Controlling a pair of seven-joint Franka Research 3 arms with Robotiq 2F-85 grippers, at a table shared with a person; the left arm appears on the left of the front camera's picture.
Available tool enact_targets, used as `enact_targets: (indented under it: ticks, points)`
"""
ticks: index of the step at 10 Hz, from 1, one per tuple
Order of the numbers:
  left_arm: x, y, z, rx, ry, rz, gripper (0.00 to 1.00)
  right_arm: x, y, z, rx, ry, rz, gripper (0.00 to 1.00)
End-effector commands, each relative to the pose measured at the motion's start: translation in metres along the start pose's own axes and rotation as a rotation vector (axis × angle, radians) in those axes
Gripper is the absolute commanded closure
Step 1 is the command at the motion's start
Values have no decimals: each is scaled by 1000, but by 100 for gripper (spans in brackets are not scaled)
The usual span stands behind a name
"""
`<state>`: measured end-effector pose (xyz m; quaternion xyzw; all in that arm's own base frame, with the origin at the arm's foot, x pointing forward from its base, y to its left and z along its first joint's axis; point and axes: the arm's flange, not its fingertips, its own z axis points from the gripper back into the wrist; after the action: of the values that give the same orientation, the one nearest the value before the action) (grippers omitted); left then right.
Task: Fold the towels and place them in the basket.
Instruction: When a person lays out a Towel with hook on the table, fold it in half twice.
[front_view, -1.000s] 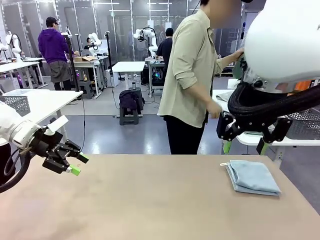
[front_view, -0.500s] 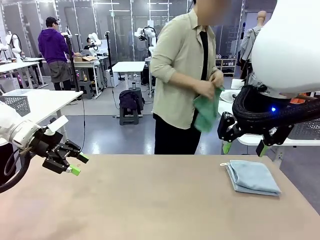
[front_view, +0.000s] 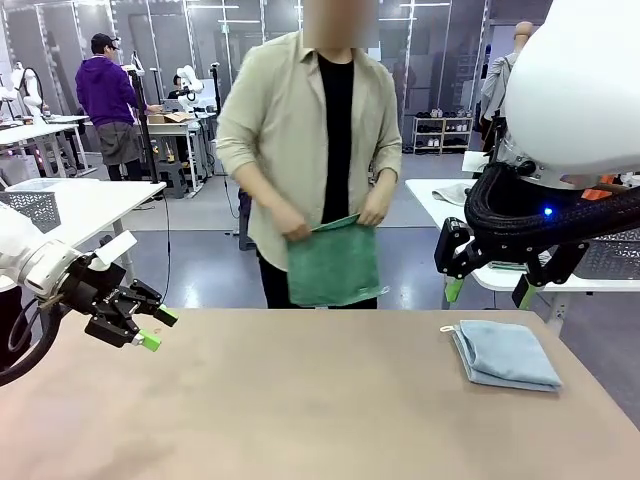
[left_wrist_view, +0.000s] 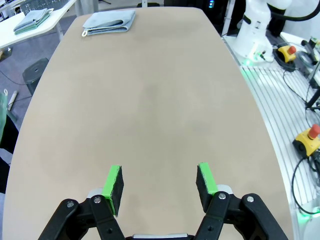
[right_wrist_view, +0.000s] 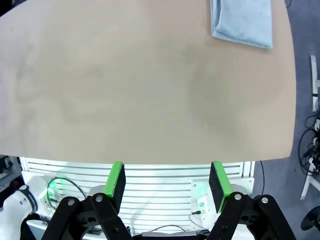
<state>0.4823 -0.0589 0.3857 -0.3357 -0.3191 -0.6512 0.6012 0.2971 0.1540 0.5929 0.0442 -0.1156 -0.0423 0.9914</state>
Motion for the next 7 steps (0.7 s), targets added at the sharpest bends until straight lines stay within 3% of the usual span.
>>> enact_targets:
  ticks: [1,7]
  points:
    - [0,-1,1,1,-5,-10,25,1,0,1,-7,9,2,16]
    - [7,1,13,22,7,7,25,4,-4,9,1,-29,-6,16]
